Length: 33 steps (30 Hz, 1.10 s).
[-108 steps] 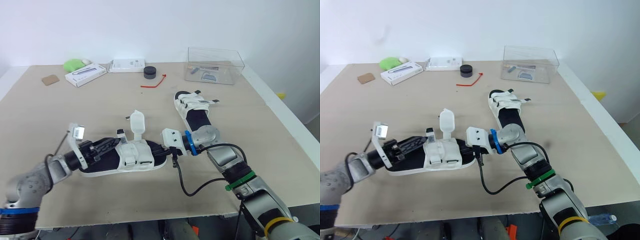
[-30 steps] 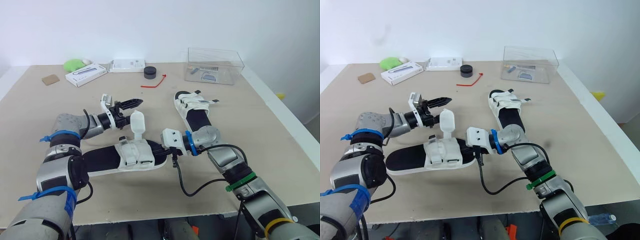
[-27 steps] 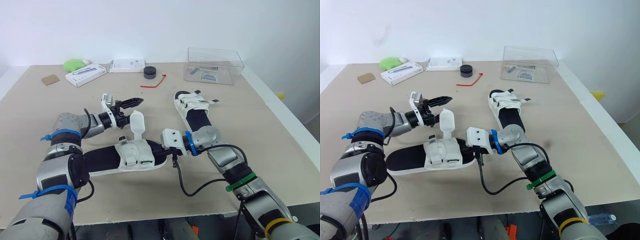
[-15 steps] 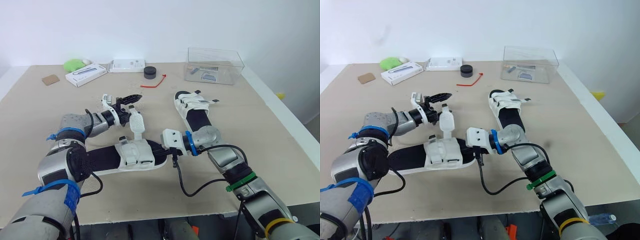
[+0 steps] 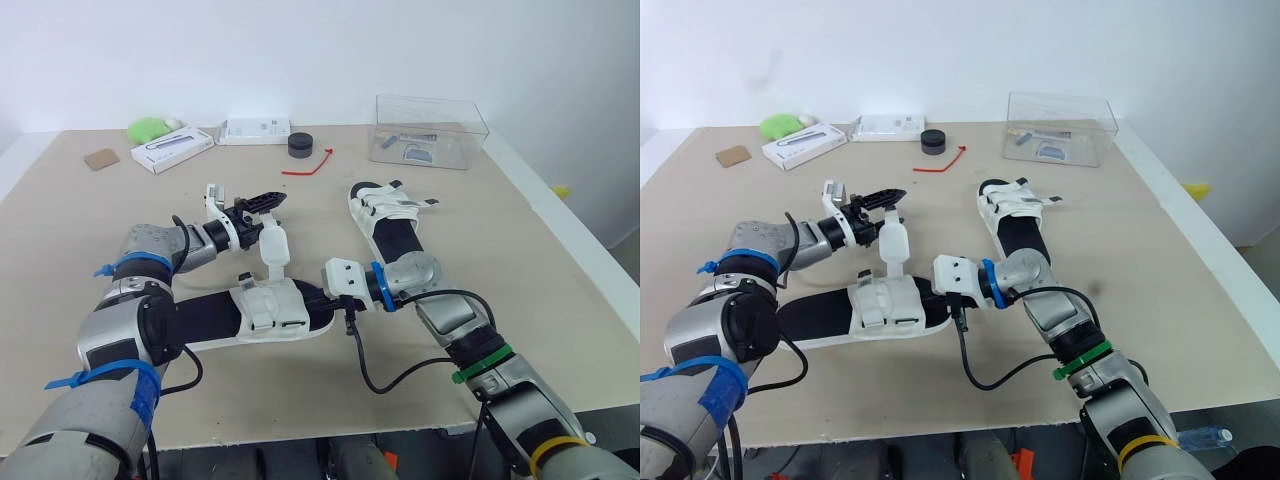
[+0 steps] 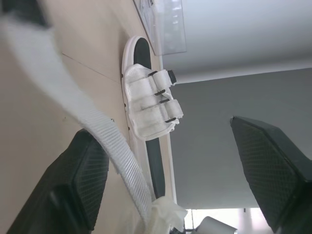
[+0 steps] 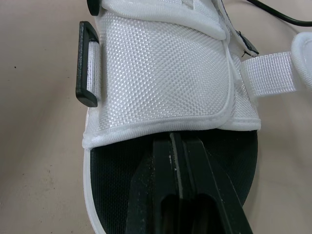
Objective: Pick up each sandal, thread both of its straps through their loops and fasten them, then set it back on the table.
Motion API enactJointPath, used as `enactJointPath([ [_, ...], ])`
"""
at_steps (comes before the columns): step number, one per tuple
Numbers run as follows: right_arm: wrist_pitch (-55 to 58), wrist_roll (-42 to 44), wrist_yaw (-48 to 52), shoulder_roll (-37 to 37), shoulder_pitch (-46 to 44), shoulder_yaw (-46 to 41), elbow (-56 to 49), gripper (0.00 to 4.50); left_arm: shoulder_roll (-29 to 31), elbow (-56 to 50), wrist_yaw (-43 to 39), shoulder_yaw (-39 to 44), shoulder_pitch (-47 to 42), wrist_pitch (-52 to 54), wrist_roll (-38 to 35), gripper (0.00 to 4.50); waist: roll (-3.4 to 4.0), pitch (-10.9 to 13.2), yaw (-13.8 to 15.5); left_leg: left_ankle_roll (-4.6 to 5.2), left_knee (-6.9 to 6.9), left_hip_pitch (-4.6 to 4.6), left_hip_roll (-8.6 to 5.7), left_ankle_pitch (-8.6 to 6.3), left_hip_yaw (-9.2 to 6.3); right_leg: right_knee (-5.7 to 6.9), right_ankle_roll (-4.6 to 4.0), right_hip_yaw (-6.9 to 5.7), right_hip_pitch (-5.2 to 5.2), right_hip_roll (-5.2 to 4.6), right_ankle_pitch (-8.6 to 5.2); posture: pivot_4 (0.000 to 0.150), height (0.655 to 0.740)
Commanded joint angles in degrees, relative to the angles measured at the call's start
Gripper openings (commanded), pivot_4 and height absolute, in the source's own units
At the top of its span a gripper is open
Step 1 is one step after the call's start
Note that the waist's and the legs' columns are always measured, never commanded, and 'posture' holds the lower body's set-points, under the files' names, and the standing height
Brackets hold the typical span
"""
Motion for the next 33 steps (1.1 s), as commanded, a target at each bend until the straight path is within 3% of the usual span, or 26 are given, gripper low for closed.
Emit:
enactJointPath([
  [1, 1.28, -3.58, -0.71, -1.01, 1.06, 1.7, 2.97, 0.0, 0.32, -0.09, 0.17, 0.56, -1.28, -0.88, 0.58, 2.32, 0.0, 0.0, 0.0, 0.0, 0.0, 0.0, 0.0, 0.0, 0.0, 0.0, 0.0, 0.0, 0.0, 0.0, 0.0, 0.15, 0.74],
  [4, 1.3, -3.59, -0.67, -1.03, 1.08, 1.73, 2.98, 0.0, 0.33, 0.03, 0.29, 0.52, -1.32, -1.14, 1.02, 0.8, 0.0, 0.0, 0.0, 0.0, 0.0, 0.0, 0.0, 0.0, -0.01, 0.0, 0.0, -0.01, 0.0, 0.0, 0.0, 0.15, 0.74],
  [6, 1.38, -3.57, -0.63, -1.07, 1.11, 1.74, 2.91, 0.0, 0.37, -0.14, -0.32, 0.22, -1.38, -1.12, 1.4, 0.07, 0.0, 0.0, 0.0, 0.0, 0.0, 0.0, 0.0, 0.0, 0.0, 0.0, 0.0, -0.01, 0.0, 0.0, 0.0, 0.15, 0.74],
  [11, 1.6, -3.57, -0.41, -1.15, 1.21, 1.86, 2.71, 0.0, 0.19, -6.15, -7.19, -7.28, -0.22, -4.66, 6.53, 0.07, 0.0, 0.0, 0.01, 0.0, 0.0, -0.01, -0.01, 0.0, -0.02, 0.0, 0.0, -0.03, 0.0, 0.01, 0.0, 0.15, 0.74],
  [14, 1.79, -3.53, -0.37, -1.22, 1.2, 1.81, 2.57, 0.0, 0.82, -24.1, -18.63, -19.46, 5.55, -11.69, 11.11, 0.07, 0.01, 0.01, -0.07, -0.05, -0.02, -0.03, -0.01, 0.01, 0.0, 0.0, 0.0, 0.02, -0.01, 0.02, 0.0, 0.15, 0.74],
  [17, 1.93, -3.53, -0.31, -1.42, 1.27, 1.69, 2.4, 0.0, 2.74, -42.66, -22.5, -25.29, 12.74, -18.53, 13.23, 0.07, 0.01, 0.0, -0.16, -0.38, -0.11, -0.03, 0.04, 0.06, 0.0, -0.01, -0.03, 0.19, -0.03, 0.01, -0.02, 0.15, 0.74],
  [19, 2.15, -3.51, -0.29, -1.57, 1.43, 1.63, 2.14, 0.0, 4.92, -52.4, -23.29, -28.41, 17.66, -27.83, 17.61, 0.07, 0.01, 0.01, -0.09, -0.4, -0.12, -0.03, 0.12, 0.05, -0.02, 0.0, -0.04, 0.21, -0.03, -0.16, -0.03, 0.15, 0.74],
  [22, 2.29, -3.56, -0.06, -1.9, 1.7, 1.81, 1.98, 0.0, 11.08, -62.94, -26.73, -34.72, 26.88, -50.93, 29.06, 0.07, 0.03, 0.0, -0.08, -0.4, -0.18, 0.05, 0.16, 0.05, 0.07, -0.01, -0.05, 0.31, 0.0, -0.21, -0.04, 0.15, 0.74],
  [26, 2.21, -3.56, -0.01, -1.85, 1.51, 1.9, 2.22, 0.0, 16.81, -66.54, -29.45, -37.94, 33.99, -73.75, 36.72, 0.07, 0.02, -0.02, 0.3, -0.29, -0.2, 0.11, 0.12, 0.1, 0.1, -0.02, -0.07, 0.25, 0.03, -0.35, -0.07, 0.15, 0.74],
  [30, 1.8, -3.59, 0.18, -1.72, 0.72, 1.99, 3.27, 0.0, 19.86, -64.19, -26.87, -36.77, 35.02, -99.17, 42.25, 0.07, -0.02, 0.0, 0.32, 0.06, -0.2, 0.04, -0.06, 0.31, 0.16, -0.08, -0.13, 0.2, 0.03, -0.6, -0.09, 0.15, 0.74],
  [33, 1.67, -3.52, 0.27, -1.68, 0.67, 2.08, 3.45, 0.0, 20.9, -61.19, -26.12, -38.01, 33.96, -105.62, 43.17, 0.07, -0.01, 0.0, 0.32, 0.17, -0.19, 0.08, -0.11, 0.37, 0.25, -0.1, -0.05, 0.23, 0.08, -0.68, -0.02, 0.15, 0.74],
])
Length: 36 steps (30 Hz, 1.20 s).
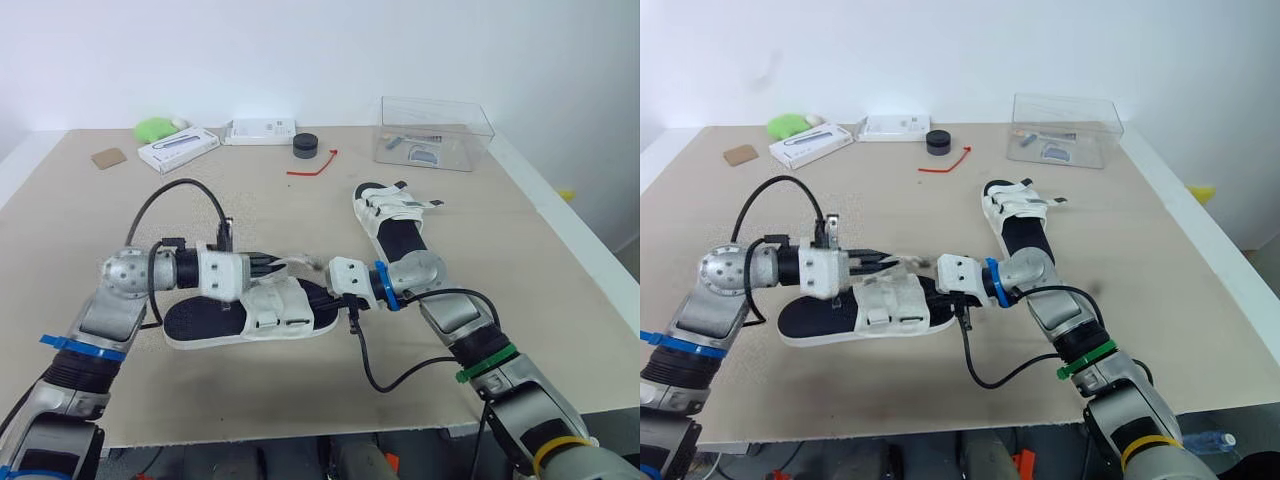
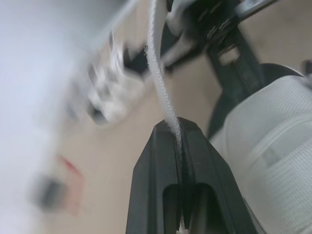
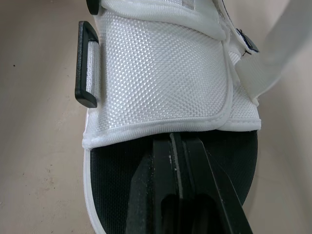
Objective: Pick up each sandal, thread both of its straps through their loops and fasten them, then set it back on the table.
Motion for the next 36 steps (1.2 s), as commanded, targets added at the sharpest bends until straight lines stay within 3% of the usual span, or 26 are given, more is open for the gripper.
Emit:
enactJointPath([
  [1, 1.21, -3.44, 0.02, -0.58, 0.94, 2.18, 3.1, 0.0, 1.47, 1.79, 1.24, -0.62, -1.4, -10.15, 1.15, 0.07, 0.0, 0.0, 0.0, 0.01, 0.0, 0.01, 0.0, 0.01, 0.02, 0.0, 0.02, 0.01, 0.0, 0.0, 0.01, 0.15, 0.74],
  [7, 1.15, -3.47, 0.17, -0.25, 0.96, 2.39, 3.1, 0.0, 4.03, -0.15, -0.93, -5.15, 0.87, -10.48, -0.78, 0.07, 0.01, 0.0, -0.14, 0.13, 0.0, -0.04, 0.03, -0.06, 0.02, 0.0, 0.21, -0.03, -0.03, 0.05, 0.12, 0.15, 0.74],
  [10, 1.19, -3.45, 0.2, -0.22, 0.96, 2.32, 3.11, 0.0, 5.49, -3.69, -2.61, -5.85, 1.52, -4.92, -5.23, 0.92, 0.0, 0.0, -0.12, 0.16, 0.0, -0.06, 0.08, -0.08, -0.02, 0.0, 0.19, -0.09, -0.05, 0.09, 0.1, 0.15, 0.74],
  [14, 0.96, -3.52, 0.24, -0.28, 1.27, 2.42, 3.05, 0.0, 7.52, -9.07, -4.69, -5.36, 2.22, 4.27, -10.31, 2.81, 0.01, 0.0, -0.11, 0.16, 0.0, -0.05, 0.08, -0.08, -0.07, 0.0, 0.16, -0.16, -0.04, 0.12, 0.09, 0.15, 0.74],
  [16, 0.94, -3.47, 0.3, -0.23, 1.51, 2.55, 2.84, 0.0, 8.55, -11.77, -4.87, -4.24, 2.63, 9.46, -13.0, 2.81, 0.01, 0.01, -0.11, 0.16, 0.0, -0.05, 0.08, -0.08, -0.07, 0.01, 0.14, -0.17, -0.04, 0.14, 0.07, 0.15, 0.74],
  [19, 0.79, -3.45, 0.34, -0.07, 1.62, 2.63, 2.91, 0.0, 11.11, -17.42, -3.08, -1.19, 5.7, 26.74, -22.16, 2.81, 0.02, 0.01, -0.23, 0.17, 0.0, -0.05, 0.09, -0.08, -0.06, 0.01, 0.13, -0.23, -0.05, 0.16, 0.06, 0.15, 0.74],
  [23, 0.47, -3.46, 0.53, 0.19, 1.34, 2.61, 3.44, 0.0, 19.07, -26.51, -1.65, 4.67, 17.68, 53.77, -41.87, 2.81, 0.06, 0.03, -0.54, 0.31, -0.02, -0.02, 0.2, -0.17, -0.05, 0.02, 0.08, -0.31, -0.08, 0.21, 0.01, 0.15, 0.74],
  [27, 0.44, -3.41, 0.89, 0.14, 1.59, 2.52, 3.26, 0.0, 23.16, -32.29, 0.41, 10.34, 25.24, 68.86, -55.18, 2.81, -0.05, 0.05, -0.08, 0.33, -0.03, -0.02, 0.3, -0.21, -0.31, 0.04, -0.32, -0.51, -0.07, 0.24, -0.29, 0.15, 0.74],
  [30, 0.38, -3.37, 1.1, 0.08, 1.73, 2.62, 3.19, 0.0, 22.6, -36.44, 4.75, 14.41, 30.2, 75.26, -62.4, 2.81, 0.11, 0.09, -0.12, 0.33, -0.03, 0.01, 0.33, -0.2, -0.3, 0.04, -0.36, -0.51, -0.06, 0.24, -0.31, 0.15, 0.74],
  [36, 0.27, -3.41, 1.27, 0.48, 1.62, 2.74, 3.5, 0.0, 13.99, -36.12, 20.29, 11.6, 32.79, 83.65, -64.39, 2.81, 0.18, 0.09, -0.09, 0.32, -0.07, 0.06, 0.3, -0.21, -0.33, 0.05, -0.41, -0.48, -0.03, 0.27, -0.34, 0.15, 0.74],
])
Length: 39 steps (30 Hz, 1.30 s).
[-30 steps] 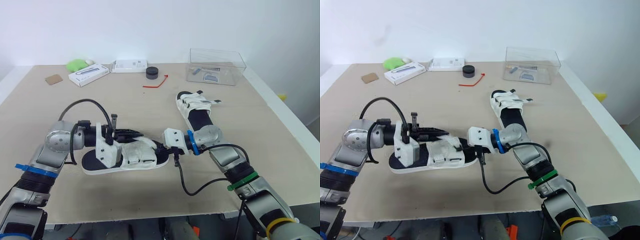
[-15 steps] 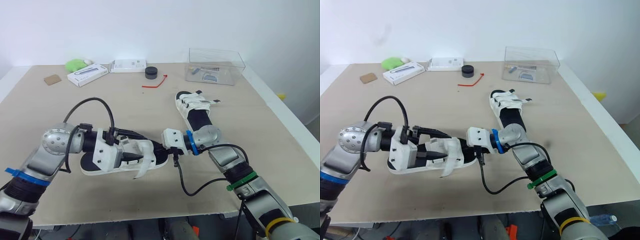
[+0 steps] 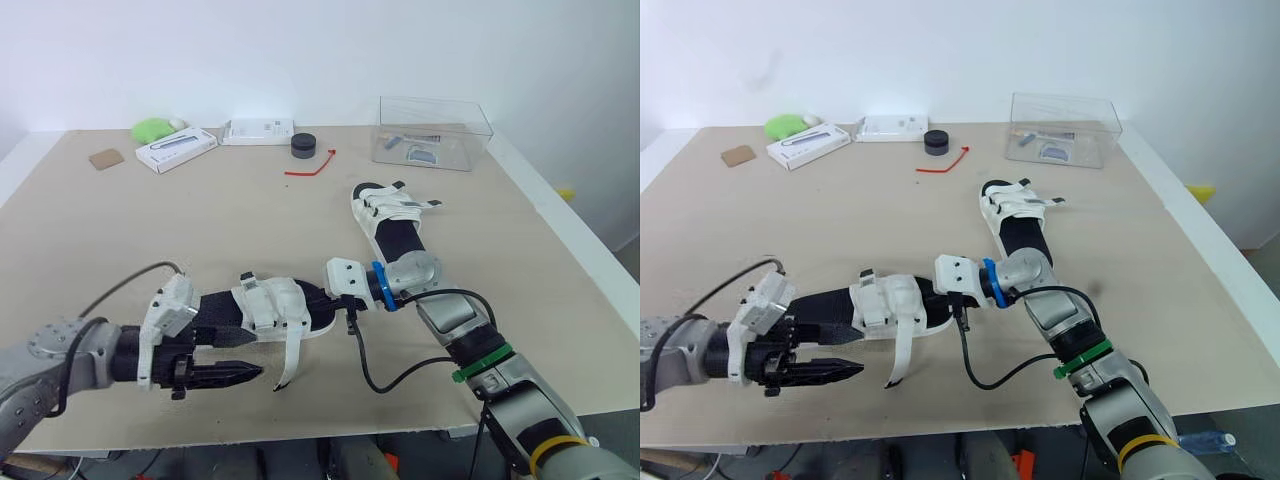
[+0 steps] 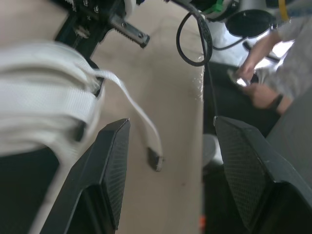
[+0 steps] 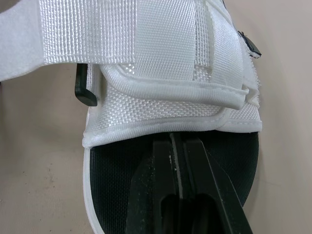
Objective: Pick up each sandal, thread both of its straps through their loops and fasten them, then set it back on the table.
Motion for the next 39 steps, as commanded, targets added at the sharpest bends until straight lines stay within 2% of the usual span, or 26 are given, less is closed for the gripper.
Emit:
enactJointPath([
  [1, 1.36, -3.39, 0.4, -0.59, 1.59, 2.79, 2.91, 0.0, -3.63, 0.31, 7.83, -0.91, -1.08, 4.68, -2.11, 2.81, -0.01, -0.02, 0.01, 0.0, 0.0, 0.0, 0.01, 0.0, -0.03, -0.01, 0.0, -0.01, 0.01, 0.02, 0.0, 0.15, 0.74],
  [6, 1.56, -3.44, 0.43, -0.44, 1.36, 2.84, 2.96, 0.0, -9.14, 2.18, 14.61, -3.74, -5.72, 11.56, -4.95, 2.81, -0.05, -0.04, 0.02, 0.0, 0.0, -0.01, -0.05, 0.0, -0.04, 0.0, 0.01, 0.03, 0.03, 0.01, 0.01, 0.15, 0.74],
  [12, 1.6, -3.49, 0.53, -0.81, 0.85, 2.46, 3.33, 0.0, -11.01, 1.95, 12.26, -5.71, -10.63, 17.34, -9.5, 2.81, -0.09, -0.06, -0.05, -0.01, 0.0, -0.03, -0.16, 0.0, -0.03, 0.0, 0.04, 0.09, 0.03, 0.01, 0.03, 0.15, 0.74],
  [18, 1.78, -3.54, 0.47, -1.13, 1.05, 2.38, 3.02, 0.0, -11.88, 2.33, 12.46, -8.21, -11.31, 18.18, -5.18, 2.81, -0.08, -0.06, -0.03, -0.03, 0.0, -0.03, -0.21, 0.01, -0.06, 0.0, 0.04, 0.11, 0.03, 0.01, 0.03, 0.15, 0.74],
  [21, 1.99, -3.46, 0.41, -1.07, 1.12, 2.38, 2.86, 0.0, -15.12, 4.82, 16.38, -9.82, -12.24, 18.44, -2.2, 2.81, -0.07, -0.07, -0.02, -0.05, 0.02, -0.03, -0.25, 0.02, -0.06, 0.0, 0.07, 0.12, 0.04, 0.01, 0.04, 0.15, 0.74],
  [25, 2.16, -3.42, 0.37, -1.0, 1.03, 2.41, 2.83, 0.0, -16.43, 5.28, 16.54, -9.96, -12.79, 19.02, -0.72, 1.86, -0.1, -0.09, -0.03, -0.05, 0.03, -0.02, -0.26, 0.02, -0.06, 0.0, 0.1, 0.14, 0.07, 0.0, 0.06, 0.15, 0.74],
  [28, 2.47, -3.37, 0.46, -1.1, 1.03, 2.39, 2.56, 0.0, -15.67, 4.68, 15.46, -9.14, -12.74, 19.23, -0.24, 0.26, -0.1, -0.09, -0.02, -0.05, 0.03, -0.03, -0.27, 0.02, -0.08, -0.01, 0.09, 0.14, 0.07, -0.02, 0.06, 0.15, 0.74],
  [29, 2.68, -3.3, 0.61, -1.25, 1.11, 2.38, 2.26, 0.0, -15.36, 4.93, 15.08, -8.63, -12.75, 19.12, 0.01, 0.12, -0.1, -0.09, -0.01, -0.05, 0.03, -0.02, -0.28, 0.02, -0.09, 0.0, 0.09, 0.14, 0.07, -0.02, 0.06, 0.15, 0.74],
  [34, 5.02, -2.66, 2.08, -2.4, 1.86, 2.65, 0.01, 0.0, -13.93, 6.84, 12.15, -7.34, -14.31, 17.72, 2.16, 0.12, -0.1, -0.09, 0.0, -0.08, 0.04, -0.02, -0.29, 0.05, -0.12, 0.0, 0.12, 0.12, 0.08, 0.0, 0.07, 0.15, 0.74],
  [39, 8.62, -1.81, 4.23, -4.09, 2.48, 3.15, -3.27, 0.0, -11.23, 9.2, 4.85, -8.48, -16.5, 13.72, 7.65, 0.12, -0.09, -0.09, 0.18, -0.17, 0.02, -0.14, -0.42, -0.02, -0.24, -0.01, 0.22, 0.02, 0.06, -0.08, -0.13, 0.15, 0.74],
])
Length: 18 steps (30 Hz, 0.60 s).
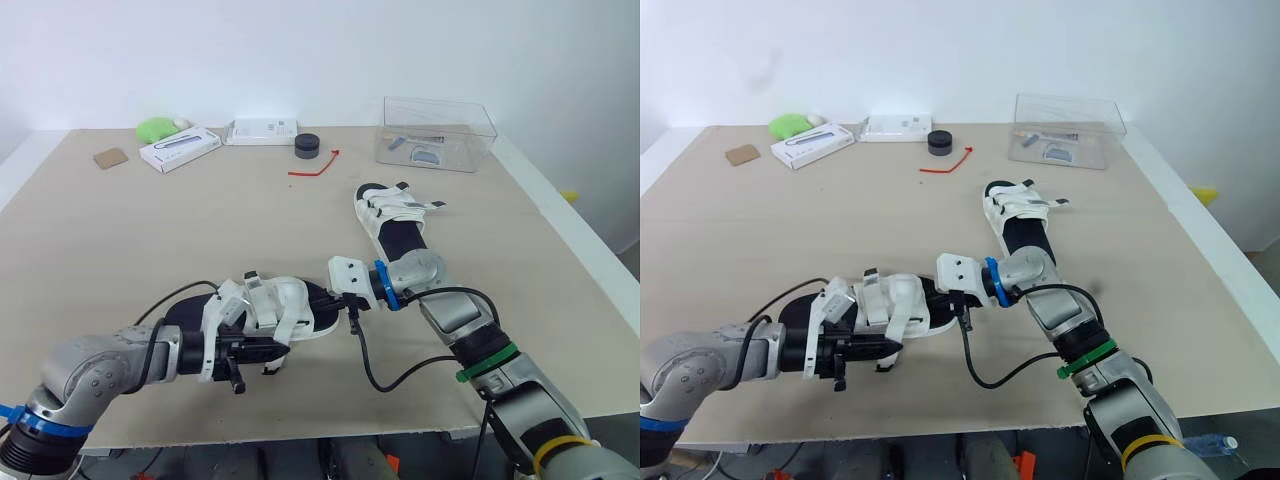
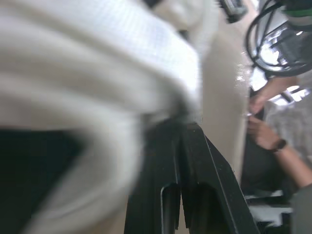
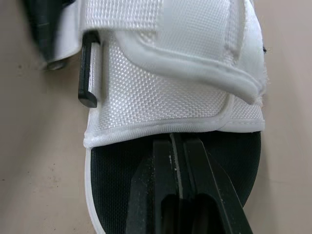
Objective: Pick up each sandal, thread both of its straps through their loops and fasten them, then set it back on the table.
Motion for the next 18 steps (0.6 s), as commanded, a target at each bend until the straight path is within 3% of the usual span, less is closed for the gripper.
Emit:
enactJointPath([
  [1, 3.66, -1.92, 2.98, -2.11, 2.26, 3.14, 0.45, 0.0, 1.0, 0.97, -4.36, 0.8, -1.81, -3.0, 2.96, 0.12, 0.0, 0.0, 0.04, -0.04, 0.0, -0.04, -0.03, -0.04, -0.03, 0.0, 0.04, -0.03, -0.01, -0.03, -0.05, 0.15, 0.74],
  [11, 9.13, -2.64, 1.82, -2.6, 2.9, 3.2, -2.53, 0.0, 2.33, 7.47, -16.57, -2.5, -5.94, -11.04, 13.7, 0.12, -0.01, -0.01, 0.07, -0.06, 0.04, -0.26, -0.16, -0.29, -0.31, -0.03, 0.38, -0.31, -0.03, -0.24, -0.24, 0.15, 0.74],
  [18, 8.99, -2.27, -0.24, -1.95, 2.32, 1.86, -2.31, 0.0, 0.69, 4.62, -17.95, -2.25, -5.53, -7.93, 11.61, 0.12, -0.01, -0.01, 0.06, -0.05, 0.06, -0.27, -0.15, -0.29, -0.36, -0.02, 0.42, -0.36, -0.01, -0.25, -0.22, 0.15, 0.74],
])
